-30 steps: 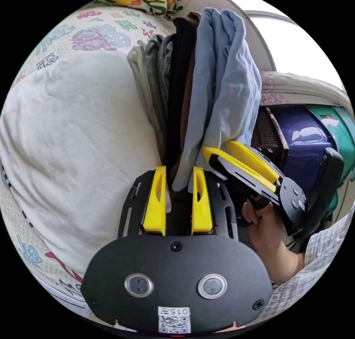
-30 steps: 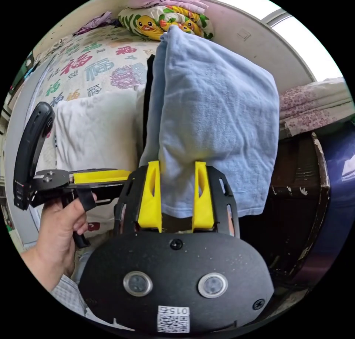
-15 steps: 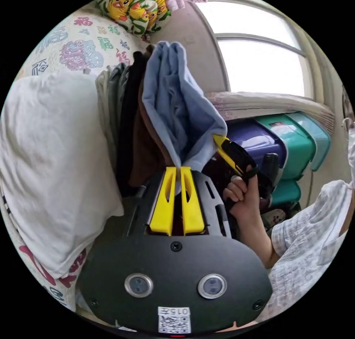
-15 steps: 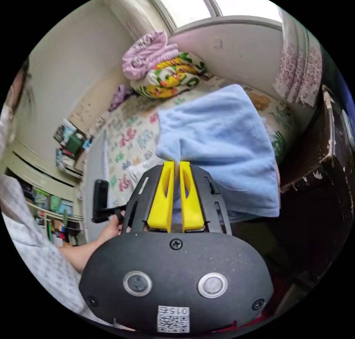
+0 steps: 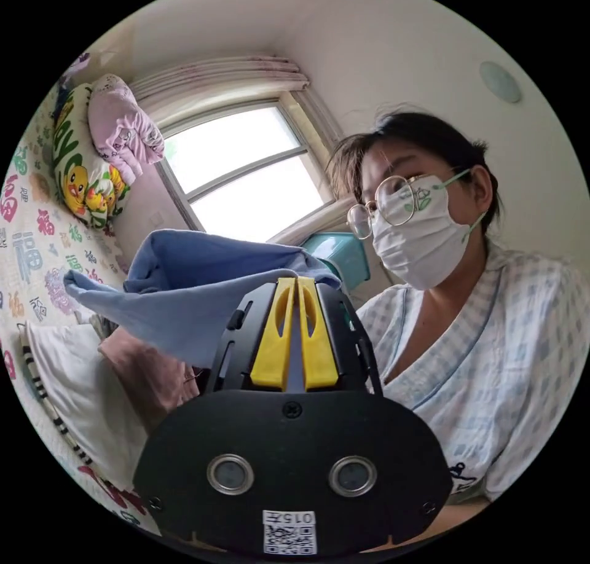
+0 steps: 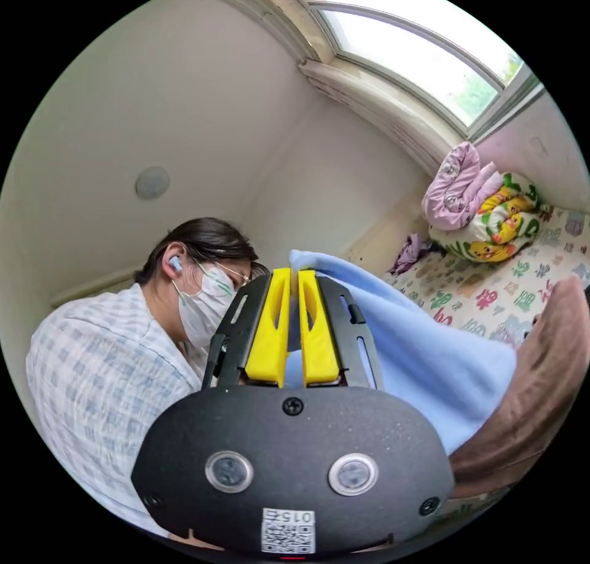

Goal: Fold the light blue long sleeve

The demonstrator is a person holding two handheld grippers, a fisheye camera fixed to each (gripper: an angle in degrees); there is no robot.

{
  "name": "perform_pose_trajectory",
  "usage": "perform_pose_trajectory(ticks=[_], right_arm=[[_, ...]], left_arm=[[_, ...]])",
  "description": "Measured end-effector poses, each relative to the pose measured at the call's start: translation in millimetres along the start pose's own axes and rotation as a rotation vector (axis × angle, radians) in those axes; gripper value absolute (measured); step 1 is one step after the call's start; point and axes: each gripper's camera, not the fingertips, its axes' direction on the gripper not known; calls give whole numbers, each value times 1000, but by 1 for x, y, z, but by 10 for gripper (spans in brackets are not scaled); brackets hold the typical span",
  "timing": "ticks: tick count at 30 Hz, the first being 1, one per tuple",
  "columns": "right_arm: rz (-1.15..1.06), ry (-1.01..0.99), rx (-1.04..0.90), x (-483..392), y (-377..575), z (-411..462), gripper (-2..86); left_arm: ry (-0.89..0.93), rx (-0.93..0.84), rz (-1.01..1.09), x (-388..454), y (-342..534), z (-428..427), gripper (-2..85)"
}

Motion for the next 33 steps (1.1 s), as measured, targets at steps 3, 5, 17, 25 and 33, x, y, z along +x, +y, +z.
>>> perform_pose_trajectory(ticks=[3,5,17,25,33], right_arm=[[85,-23,-76,-7,42,36,12],[199,-46,-167,-3,89,73,13],[424,-56,-331,89,165,354,10],[329,130,-432,112,210,348,6],[571,518,-762,259,389,295,5]], left_arm=[[-121,52,-33,46,22,-116,-9],[-260,98,-78,87,47,-218,-9],[-757,639,-151,208,31,-687,-10],[-828,627,-38,269,108,-772,-9],[-1027,429,-567,176,295,-799,-9]])
